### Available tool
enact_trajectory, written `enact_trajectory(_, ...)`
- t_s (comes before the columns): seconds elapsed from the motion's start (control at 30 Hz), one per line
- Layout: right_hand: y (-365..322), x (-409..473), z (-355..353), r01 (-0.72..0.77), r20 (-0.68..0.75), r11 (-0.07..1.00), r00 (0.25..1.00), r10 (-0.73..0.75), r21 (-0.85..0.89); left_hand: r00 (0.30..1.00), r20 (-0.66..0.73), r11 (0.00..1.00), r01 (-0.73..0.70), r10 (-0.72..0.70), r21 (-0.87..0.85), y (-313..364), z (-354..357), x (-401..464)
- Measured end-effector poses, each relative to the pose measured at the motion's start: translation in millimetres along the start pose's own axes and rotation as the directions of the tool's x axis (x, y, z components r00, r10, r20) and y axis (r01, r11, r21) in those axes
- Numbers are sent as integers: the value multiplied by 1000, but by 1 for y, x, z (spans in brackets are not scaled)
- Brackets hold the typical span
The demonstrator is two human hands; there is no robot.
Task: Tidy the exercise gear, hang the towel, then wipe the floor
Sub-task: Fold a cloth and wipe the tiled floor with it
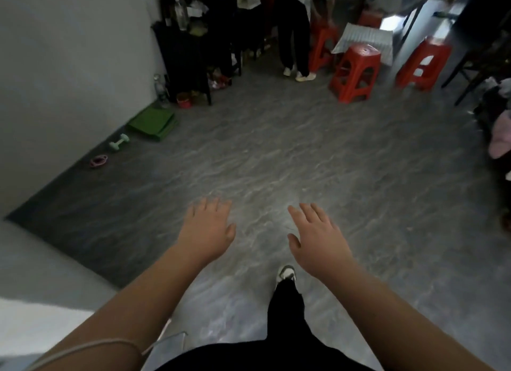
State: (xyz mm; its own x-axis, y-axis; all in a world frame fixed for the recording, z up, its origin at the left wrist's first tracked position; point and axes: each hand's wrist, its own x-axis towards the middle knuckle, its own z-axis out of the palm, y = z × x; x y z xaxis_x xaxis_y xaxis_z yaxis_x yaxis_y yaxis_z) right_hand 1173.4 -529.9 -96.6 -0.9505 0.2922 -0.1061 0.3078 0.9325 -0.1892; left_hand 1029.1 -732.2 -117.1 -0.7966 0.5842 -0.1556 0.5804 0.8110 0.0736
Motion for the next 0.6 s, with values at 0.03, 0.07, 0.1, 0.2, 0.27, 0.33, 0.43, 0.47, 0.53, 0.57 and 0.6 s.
enact_trajectory(0.03,7,31,-1,14,-7,1000,1000,-14,-11,1000,-2,1000,14,-14,-8,-4,-2,29)
enact_trajectory(0.07,15,64,-3,27,-10,1000,1000,-27,-15,1000,-1,999,28,-28,-18,-7,-4,60)
enact_trajectory(0.1,23,98,-5,36,-7,999,999,-36,-13,999,0,999,40,-40,-24,-10,-8,91)
enact_trajectory(0.2,41,200,-21,94,17,996,995,-94,-11,996,-7,995,88,-88,-46,-17,-32,181)
enact_trajectory(0.27,45,267,-37,143,26,990,989,-143,-9,992,-24,990,126,-128,-63,-27,-50,235)
enact_trajectory(0.33,43,331,-52,190,33,982,981,-190,-18,986,-21,985,161,-163,-68,-42,-68,286)
enact_trajectory(0.43,33,421,-66,235,52,972,971,-234,-19,980,-27,977,196,-199,-81,-71,-86,354)
enact_trajectory(0.47,28,452,-68,248,61,969,967,-247,-10,978,-32,975,204,-208,-84,-84,-91,377)
enact_trajectory(0.53,17,512,-70,269,74,963,961,-268,-2,973,-31,970,227,-231,-82,-113,-96,424)
enact_trajectory(0.57,11,542,-69,278,76,961,958,-276,-12,969,-27,967,243,-246,-83,-128,-97,448)
enact_trajectory(0.6,4,574,-68,286,78,958,956,-284,-19,966,-21,962,256,-259,-90,-145,-98,475)
